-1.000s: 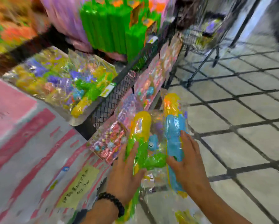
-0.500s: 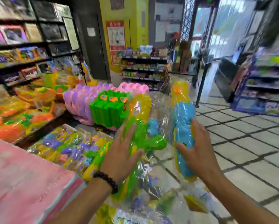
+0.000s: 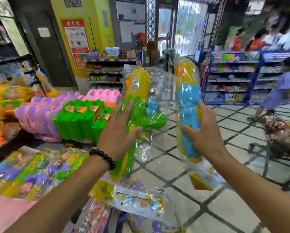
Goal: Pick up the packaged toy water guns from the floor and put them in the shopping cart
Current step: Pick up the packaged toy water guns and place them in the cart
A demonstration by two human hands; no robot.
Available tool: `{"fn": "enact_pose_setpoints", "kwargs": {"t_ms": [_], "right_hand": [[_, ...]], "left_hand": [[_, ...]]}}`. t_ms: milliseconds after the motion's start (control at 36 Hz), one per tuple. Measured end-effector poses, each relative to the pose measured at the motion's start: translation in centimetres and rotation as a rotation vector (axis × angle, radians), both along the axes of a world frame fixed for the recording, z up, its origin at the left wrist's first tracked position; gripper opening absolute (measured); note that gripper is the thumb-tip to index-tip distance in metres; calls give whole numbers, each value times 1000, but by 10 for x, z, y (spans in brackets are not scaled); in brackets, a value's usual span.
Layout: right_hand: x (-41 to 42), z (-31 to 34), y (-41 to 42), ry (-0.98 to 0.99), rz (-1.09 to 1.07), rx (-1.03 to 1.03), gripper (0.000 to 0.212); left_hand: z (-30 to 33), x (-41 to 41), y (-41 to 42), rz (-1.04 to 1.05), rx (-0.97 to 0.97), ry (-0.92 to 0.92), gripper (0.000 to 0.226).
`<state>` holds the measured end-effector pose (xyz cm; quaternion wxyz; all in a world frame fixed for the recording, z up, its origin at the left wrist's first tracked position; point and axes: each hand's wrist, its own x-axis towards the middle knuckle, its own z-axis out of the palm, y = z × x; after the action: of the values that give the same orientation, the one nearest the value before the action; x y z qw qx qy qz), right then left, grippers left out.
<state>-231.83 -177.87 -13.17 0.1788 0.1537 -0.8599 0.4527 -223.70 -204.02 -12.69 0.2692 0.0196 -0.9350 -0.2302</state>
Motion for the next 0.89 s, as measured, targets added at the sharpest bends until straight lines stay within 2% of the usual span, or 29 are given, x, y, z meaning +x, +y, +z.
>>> {"fn": "enact_pose_setpoints", "kwargs": {"t_ms": [333, 583, 889], "right_hand": [[-112, -10, 83, -45, -54, -10, 94], [-220, -5, 138, -85, 24, -32, 94], [-347, -15, 144, -76, 111, -29, 95]], "left_hand": [[9, -129, 76, -9, -11, -26, 87], [12, -228, 116, 85, 11, -16, 87], [-1, -330, 125, 166, 9, -33, 87]]}}
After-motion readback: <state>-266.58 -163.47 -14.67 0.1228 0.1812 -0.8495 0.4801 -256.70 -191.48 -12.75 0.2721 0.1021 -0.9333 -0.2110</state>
